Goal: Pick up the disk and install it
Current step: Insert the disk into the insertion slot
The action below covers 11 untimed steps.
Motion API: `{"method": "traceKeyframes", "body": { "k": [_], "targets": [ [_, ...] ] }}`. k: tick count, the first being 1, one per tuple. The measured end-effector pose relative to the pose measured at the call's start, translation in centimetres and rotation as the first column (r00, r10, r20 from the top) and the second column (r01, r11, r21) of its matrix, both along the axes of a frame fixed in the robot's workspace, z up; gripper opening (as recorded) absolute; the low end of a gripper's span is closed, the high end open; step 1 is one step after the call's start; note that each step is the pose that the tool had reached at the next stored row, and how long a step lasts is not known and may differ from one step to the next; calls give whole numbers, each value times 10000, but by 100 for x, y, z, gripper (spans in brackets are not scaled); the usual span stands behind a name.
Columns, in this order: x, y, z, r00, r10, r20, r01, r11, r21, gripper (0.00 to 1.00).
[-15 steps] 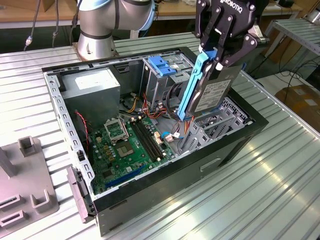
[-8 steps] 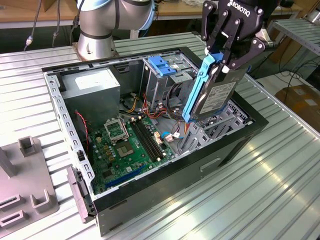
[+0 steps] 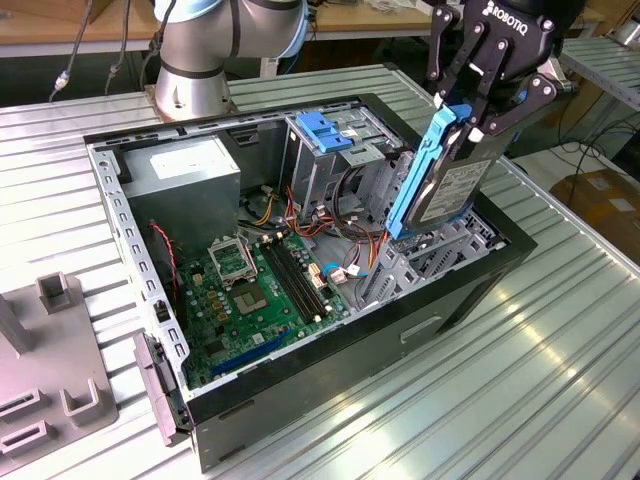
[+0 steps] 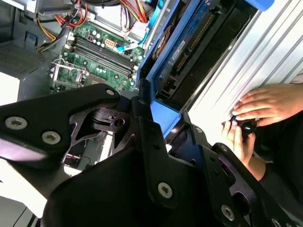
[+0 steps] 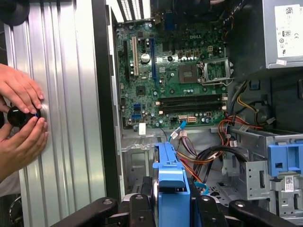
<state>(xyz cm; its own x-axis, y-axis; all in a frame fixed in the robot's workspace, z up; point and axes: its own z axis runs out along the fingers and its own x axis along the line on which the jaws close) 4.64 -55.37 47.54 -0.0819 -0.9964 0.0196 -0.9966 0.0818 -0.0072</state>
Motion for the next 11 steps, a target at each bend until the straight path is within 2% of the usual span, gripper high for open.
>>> {"method": "traceKeyframes", "body": {
  "k": [3,11],
  "targets": [
    [75,1,-18,10000,2,0,-2,10000,-9,37],
    [89,-18,-75,10000,92,-3,-92,10000,-9,37]
  ]
}}
